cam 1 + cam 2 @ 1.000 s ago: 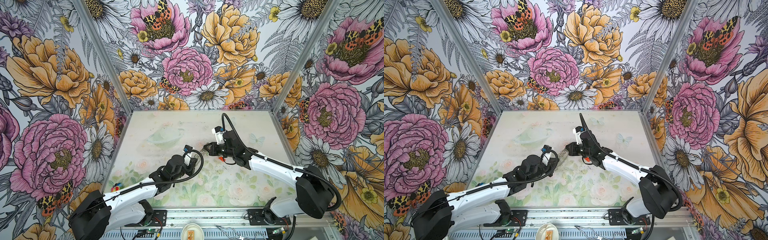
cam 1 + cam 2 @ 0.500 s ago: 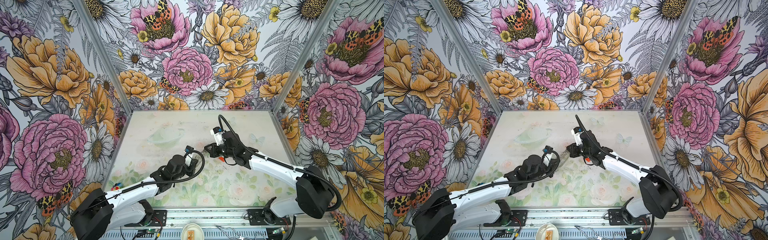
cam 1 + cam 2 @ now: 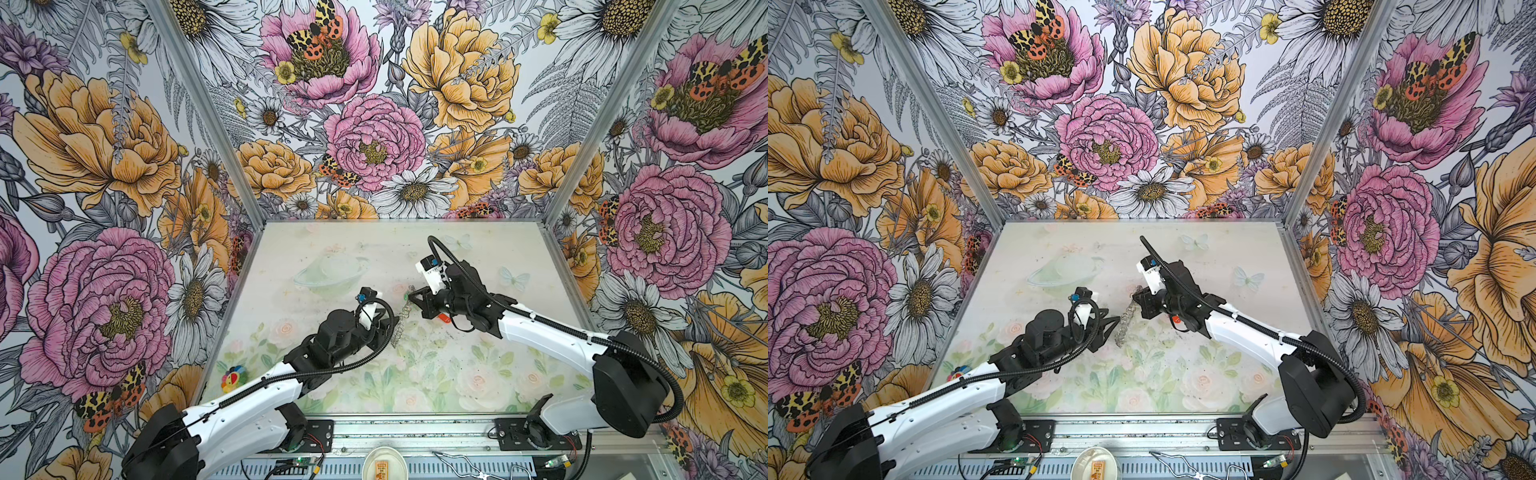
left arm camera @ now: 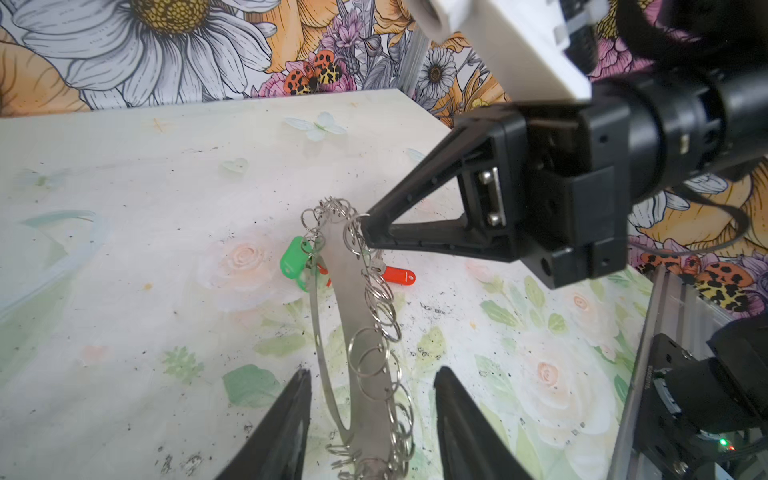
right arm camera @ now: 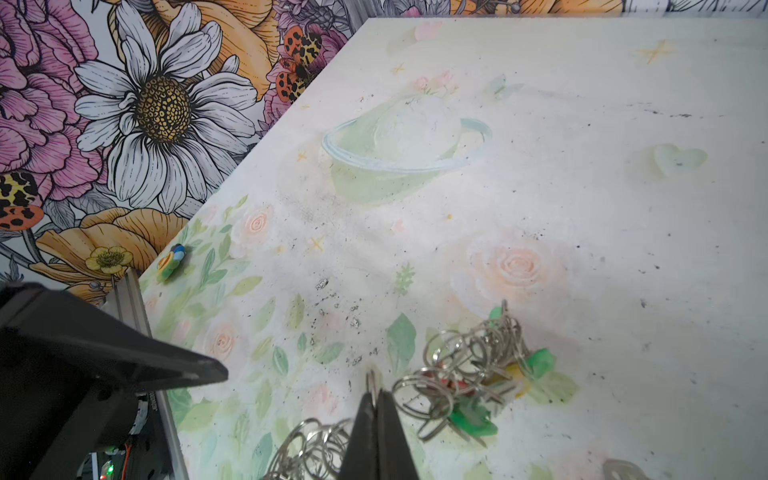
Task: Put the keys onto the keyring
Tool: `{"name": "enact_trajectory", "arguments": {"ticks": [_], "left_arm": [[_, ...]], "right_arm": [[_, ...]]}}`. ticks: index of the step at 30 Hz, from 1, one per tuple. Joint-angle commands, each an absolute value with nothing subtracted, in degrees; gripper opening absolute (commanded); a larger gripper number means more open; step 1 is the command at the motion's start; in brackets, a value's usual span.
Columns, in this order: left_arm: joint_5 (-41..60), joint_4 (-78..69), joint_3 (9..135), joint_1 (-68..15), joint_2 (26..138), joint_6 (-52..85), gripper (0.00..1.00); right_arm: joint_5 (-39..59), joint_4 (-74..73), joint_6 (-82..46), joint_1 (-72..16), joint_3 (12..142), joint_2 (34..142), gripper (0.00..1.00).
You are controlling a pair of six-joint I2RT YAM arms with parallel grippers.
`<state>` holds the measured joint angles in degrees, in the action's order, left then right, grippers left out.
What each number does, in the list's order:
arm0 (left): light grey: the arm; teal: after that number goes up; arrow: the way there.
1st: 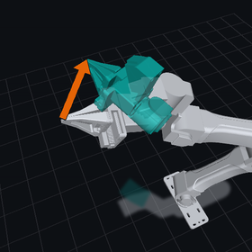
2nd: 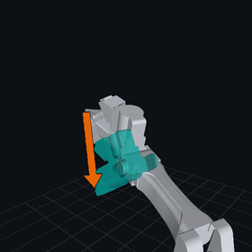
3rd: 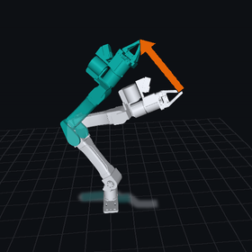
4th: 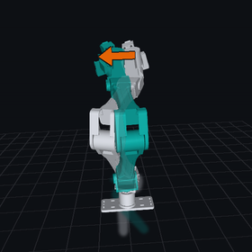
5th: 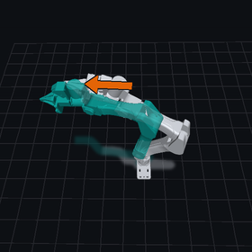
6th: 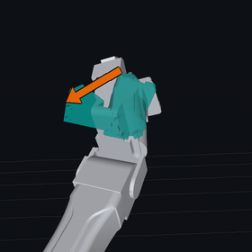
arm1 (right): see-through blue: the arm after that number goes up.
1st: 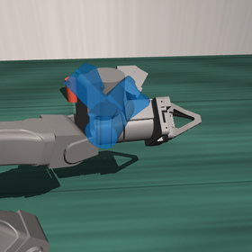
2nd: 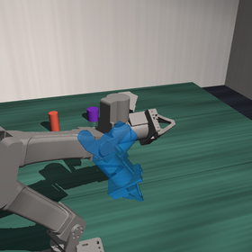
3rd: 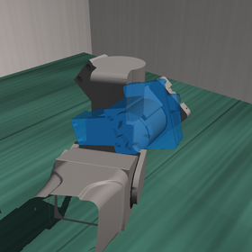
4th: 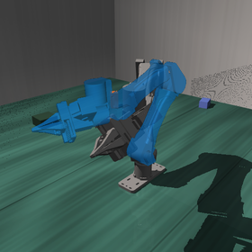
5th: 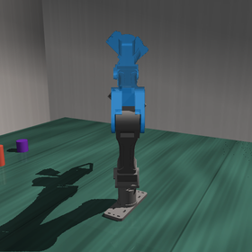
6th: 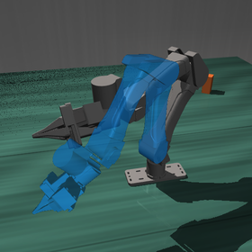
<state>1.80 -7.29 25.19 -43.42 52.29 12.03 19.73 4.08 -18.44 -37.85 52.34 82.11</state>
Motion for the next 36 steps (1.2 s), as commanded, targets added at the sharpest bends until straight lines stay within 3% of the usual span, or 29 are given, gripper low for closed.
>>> {"name": "enact_trajectory", "arguments": {"ticks": [1,5,15,26,36], "left_arm": [[4.55,-7.44,24.28,-40.70,49.99,13.06,0.52],[10.93,-10.79,24.08,-37.03,51.31,13.21,0.52],[28.14,-19.78,25.88,-34.14,61.94,12.26,0.32],[30.14,-19.56,24.93,-33.05,60.45,10.16,0.29],[31.64,-18.53,24.96,-32.87,58.95,7.55,0.15]], "right_arm": [[22.84,2.29,-13.31,-37.97,54.56,80.28,0.00],[23.87,0.46,-12.96,-38.32,53.72,80.12,0.00],[31.12,-12.19,-12.45,-39.02,46.85,77.17,0.00],[35.42,-7.29,-5.03,-39.11,47.98,75.72,0.00],[37.21,1.12,0.04,-39.46,50.96,75.58,0.00]]}}
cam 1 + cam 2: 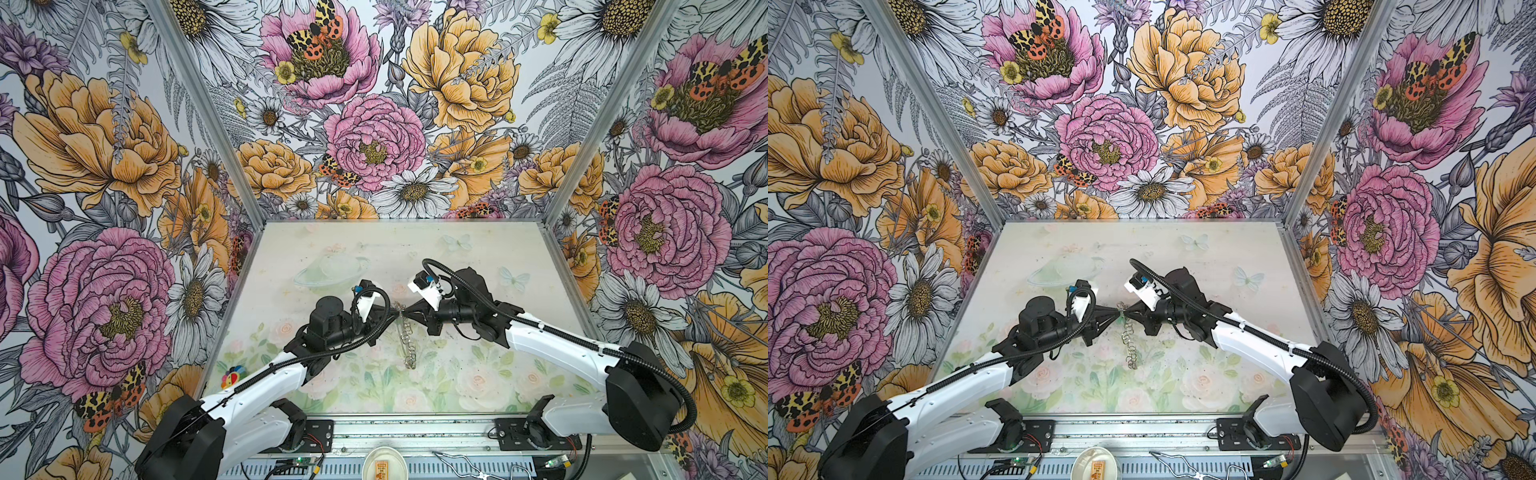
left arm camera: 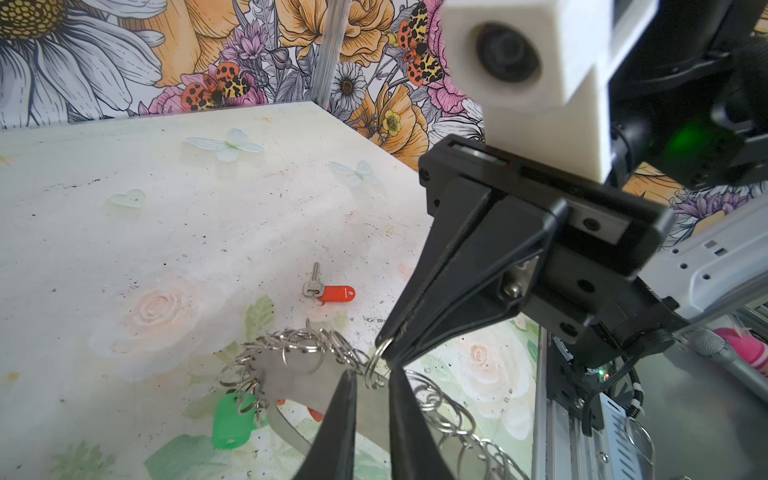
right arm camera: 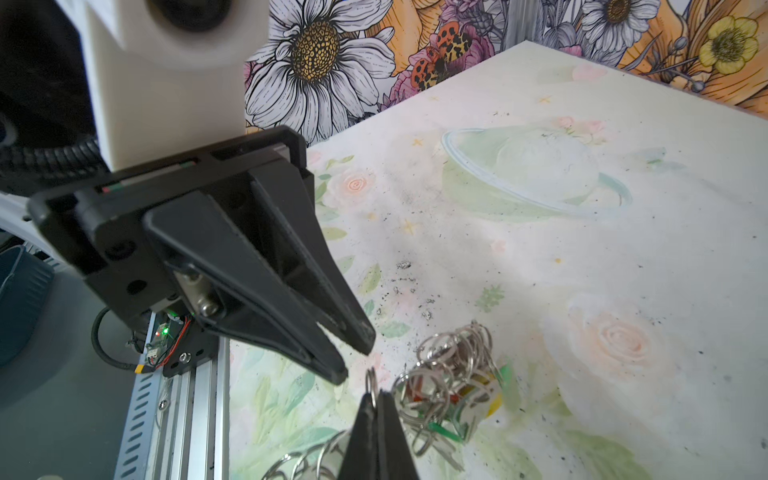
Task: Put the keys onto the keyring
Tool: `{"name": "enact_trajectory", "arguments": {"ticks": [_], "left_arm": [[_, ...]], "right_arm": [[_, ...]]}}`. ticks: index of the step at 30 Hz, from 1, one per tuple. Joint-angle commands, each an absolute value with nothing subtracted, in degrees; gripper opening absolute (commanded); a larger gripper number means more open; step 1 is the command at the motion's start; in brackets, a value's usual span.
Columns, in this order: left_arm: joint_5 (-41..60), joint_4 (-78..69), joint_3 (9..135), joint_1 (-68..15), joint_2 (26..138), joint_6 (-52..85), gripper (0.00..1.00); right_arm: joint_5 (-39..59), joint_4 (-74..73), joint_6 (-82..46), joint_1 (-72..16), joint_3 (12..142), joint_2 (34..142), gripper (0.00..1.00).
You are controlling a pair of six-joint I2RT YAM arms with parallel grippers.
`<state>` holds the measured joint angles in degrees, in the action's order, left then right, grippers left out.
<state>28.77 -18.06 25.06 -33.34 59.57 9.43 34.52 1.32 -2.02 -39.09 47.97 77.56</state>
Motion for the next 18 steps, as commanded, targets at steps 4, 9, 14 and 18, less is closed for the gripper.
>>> {"name": "enact_trajectory", "arguments": {"ticks": [4,9,14,18], "left_arm": [[31.38,-18.80,24.62,-33.89,58.85,5.71,0.14],[29.46,-18.81,24.08,-35.19,58.90,4.13,0.14],[28.89,-18.79,24.04,-36.01,60.08,3.26,0.14],[29.23,-18.71,24.34,-36.98,61.25,2.53,0.12]], "right_arm": [[38.24,2.80,1.09,-39.47,52.07,75.63,0.00],[38.58,4.59,2.28,-39.46,52.98,76.28,0.00],[39.27,5.45,2.60,-39.55,53.57,76.56,0.00],[39.71,5.45,2.52,-39.73,53.62,76.43,0.00]]}}
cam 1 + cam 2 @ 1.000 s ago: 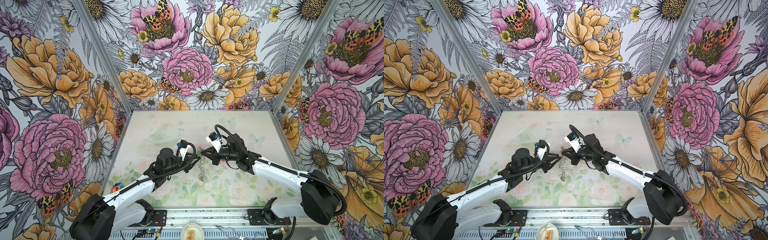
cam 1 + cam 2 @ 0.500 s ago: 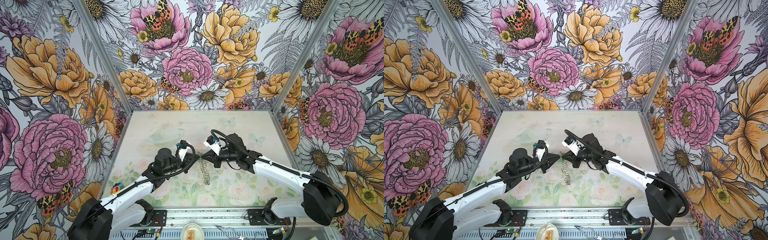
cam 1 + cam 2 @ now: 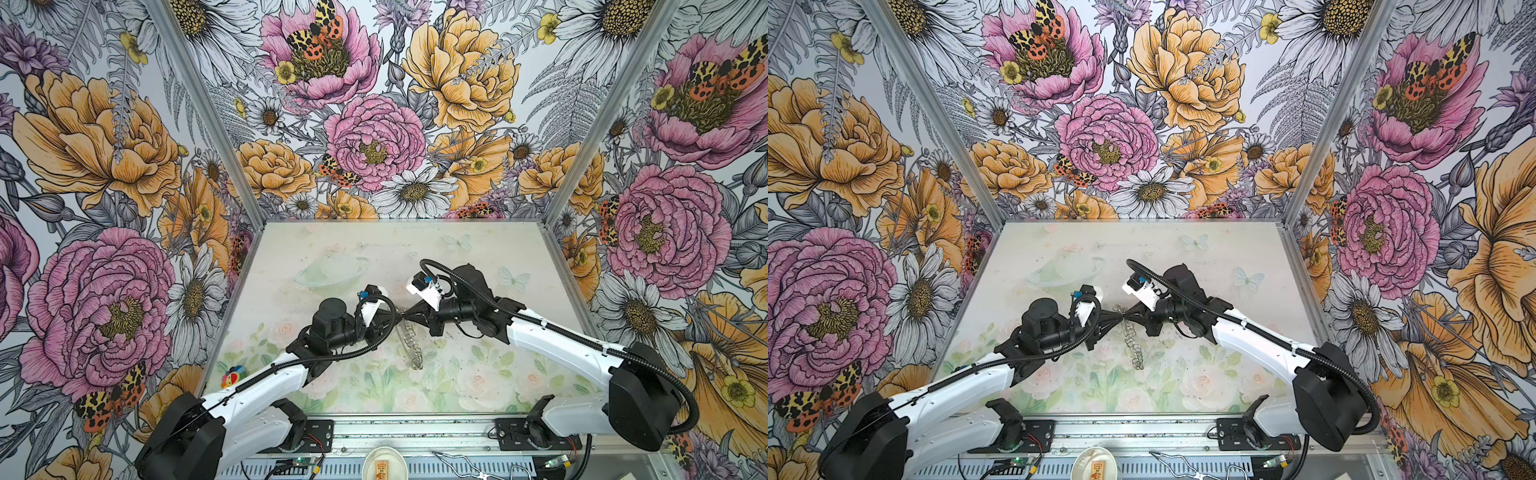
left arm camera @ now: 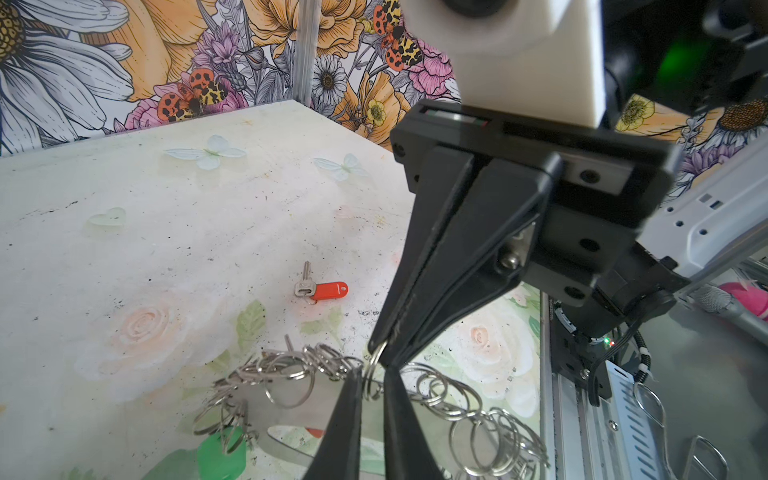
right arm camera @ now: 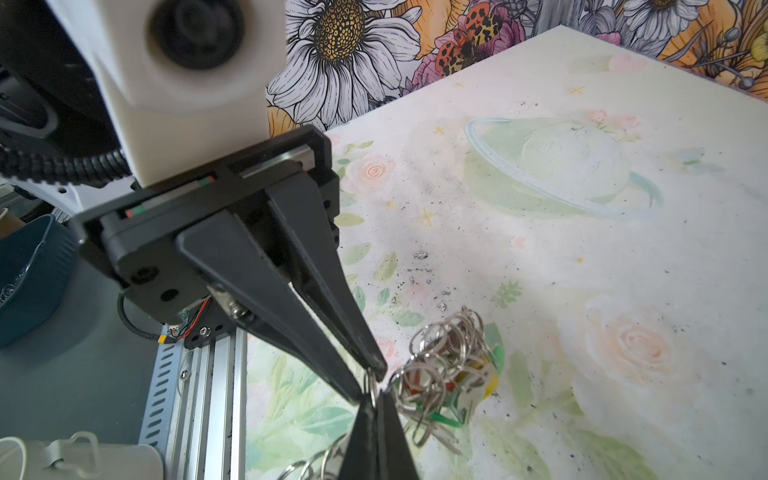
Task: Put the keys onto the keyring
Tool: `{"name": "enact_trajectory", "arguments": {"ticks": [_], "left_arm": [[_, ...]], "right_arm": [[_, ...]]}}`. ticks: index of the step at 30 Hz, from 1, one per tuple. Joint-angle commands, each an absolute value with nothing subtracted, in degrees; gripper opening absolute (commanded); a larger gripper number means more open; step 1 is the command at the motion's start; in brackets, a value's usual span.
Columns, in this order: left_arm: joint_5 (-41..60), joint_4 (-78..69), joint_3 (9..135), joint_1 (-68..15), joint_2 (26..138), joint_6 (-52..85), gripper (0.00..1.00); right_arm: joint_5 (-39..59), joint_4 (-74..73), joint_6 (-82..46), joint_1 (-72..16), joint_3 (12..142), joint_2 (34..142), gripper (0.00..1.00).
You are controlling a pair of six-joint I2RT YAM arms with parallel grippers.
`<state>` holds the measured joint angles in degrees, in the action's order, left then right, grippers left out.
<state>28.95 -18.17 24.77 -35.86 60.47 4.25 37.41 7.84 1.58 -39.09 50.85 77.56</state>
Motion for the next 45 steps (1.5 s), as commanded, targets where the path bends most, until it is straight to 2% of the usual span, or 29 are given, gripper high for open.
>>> {"name": "enact_trajectory", "arguments": {"ticks": [1,10,19,20,24,26,30,38,45], "left_arm": [[29.21,-18.64,24.43,-37.15,61.42,2.44,0.12],[28.39,-19.51,23.90,-37.76,61.82,2.13,0.00],[22.92,-19.56,23.82,-38.36,62.55,2.89,0.00],[21.90,-19.56,23.74,-38.41,62.46,2.88,0.00],[18.20,-22.17,22.32,-38.41,61.99,3.77,0.00],[17.16,-23.87,21.56,-38.28,61.77,4.49,0.00],[15.73,-27.81,19.93,-37.88,61.58,6.61,0.00],[16.98,-37.20,15.89,-37.71,60.92,8.01,0.00],[19.88,-36.43,15.99,-37.53,58.96,5.98,0.00]], "right_arm": [[39.81,5.45,2.51,-39.80,53.66,76.38,0.00],[39.26,5.45,2.22,-39.95,53.66,76.73,0.00],[36.85,5.32,0.10,-38.93,54.22,76.89,0.00],[36.74,5.19,-0.51,-38.53,54.14,76.86,0.02],[38.18,4.37,-2.50,-36.11,53.53,76.56,0.19],[38.69,3.29,-3.03,-35.48,52.52,76.14,0.24],[40.64,-8.35,-7.04,-33.88,46.60,74.67,0.33],[45.51,-19.24,-9.05,-33.27,42.46,79.31,0.31],[50.00,-21.21,-8.26,-33.24,41.90,82.86,0.25]]}}
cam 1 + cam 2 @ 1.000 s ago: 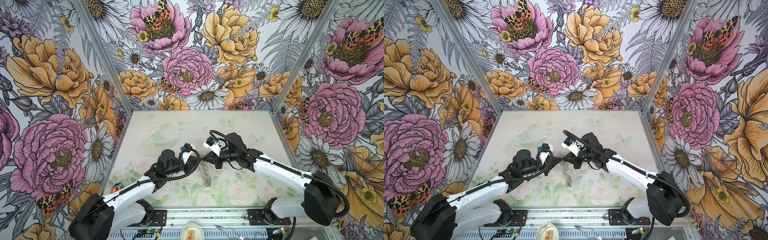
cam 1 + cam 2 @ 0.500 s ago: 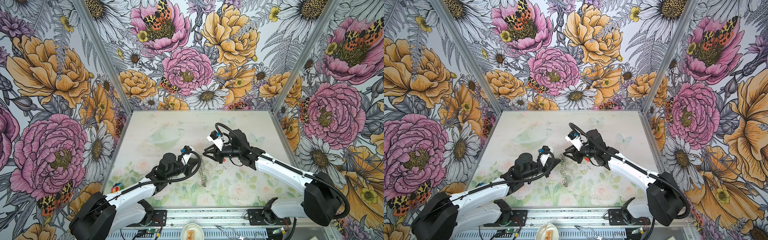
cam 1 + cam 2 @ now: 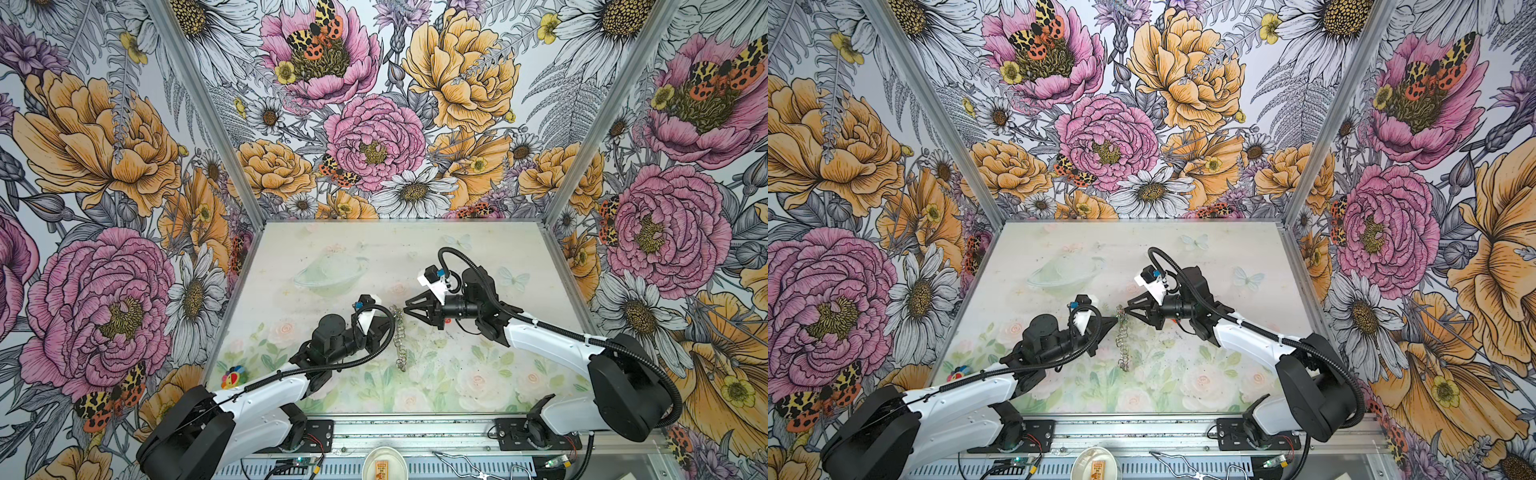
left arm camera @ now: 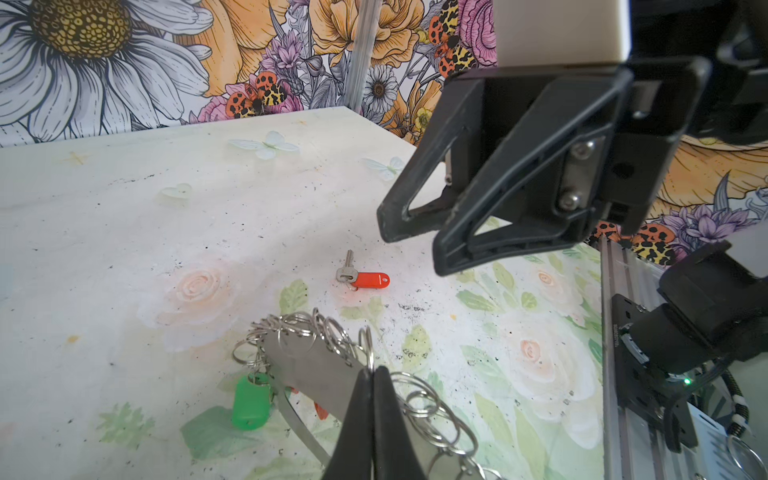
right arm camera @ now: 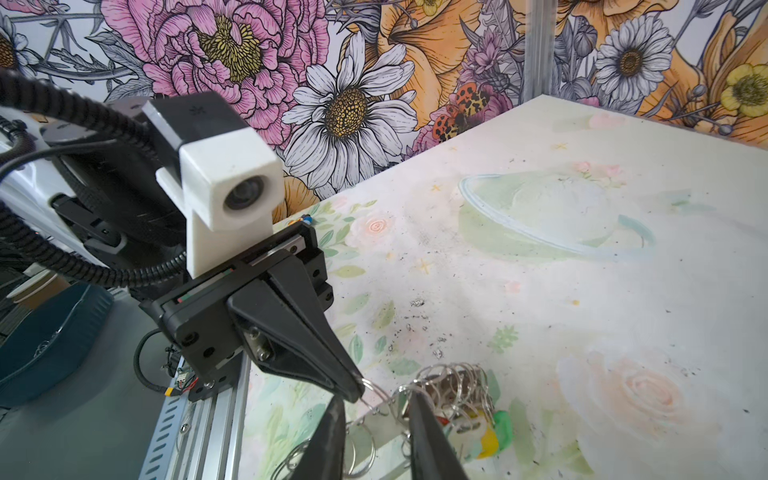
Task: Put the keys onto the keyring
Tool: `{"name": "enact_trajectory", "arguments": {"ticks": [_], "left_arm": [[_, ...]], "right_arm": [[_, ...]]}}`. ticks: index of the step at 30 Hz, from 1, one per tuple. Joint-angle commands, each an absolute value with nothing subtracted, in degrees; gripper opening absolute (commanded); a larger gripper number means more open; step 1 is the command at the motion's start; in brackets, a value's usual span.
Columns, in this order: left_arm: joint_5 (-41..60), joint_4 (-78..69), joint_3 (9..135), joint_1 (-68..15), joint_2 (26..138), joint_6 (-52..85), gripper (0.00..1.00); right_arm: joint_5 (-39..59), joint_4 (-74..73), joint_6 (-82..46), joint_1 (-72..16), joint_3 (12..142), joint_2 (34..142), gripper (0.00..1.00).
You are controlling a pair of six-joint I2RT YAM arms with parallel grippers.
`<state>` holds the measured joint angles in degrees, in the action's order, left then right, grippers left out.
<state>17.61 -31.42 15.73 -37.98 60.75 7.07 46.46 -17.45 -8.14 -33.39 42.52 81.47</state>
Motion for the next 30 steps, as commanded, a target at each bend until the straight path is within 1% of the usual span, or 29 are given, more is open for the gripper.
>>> {"name": "enact_trajectory", "arguments": {"ticks": [1,6,14,28,30], "left_arm": [[19.95,-36.54,15.92,-37.44,58.81,5.89,0.00],[21.26,-37.55,16.00,-37.27,59.05,6.06,0.00],[23.07,-38.98,16.32,-37.26,59.67,6.33,0.00],[24.11,-39.59,16.70,-37.27,60.20,6.44,0.00],[24.08,-39.77,16.61,-37.27,60.34,6.53,0.00]], "right_arm": [[50.15,-21.53,-8.32,-33.22,41.64,83.22,0.24],[50.39,-23.17,-8.11,-33.24,40.11,84.02,0.23],[52.73,-27.25,-11.13,-33.25,39.83,85.32,0.22],[54.69,-31.32,-14.05,-34.09,40.08,87.01,0.14],[54.87,-31.46,-14.37,-34.31,40.25,87.35,0.11]]}}
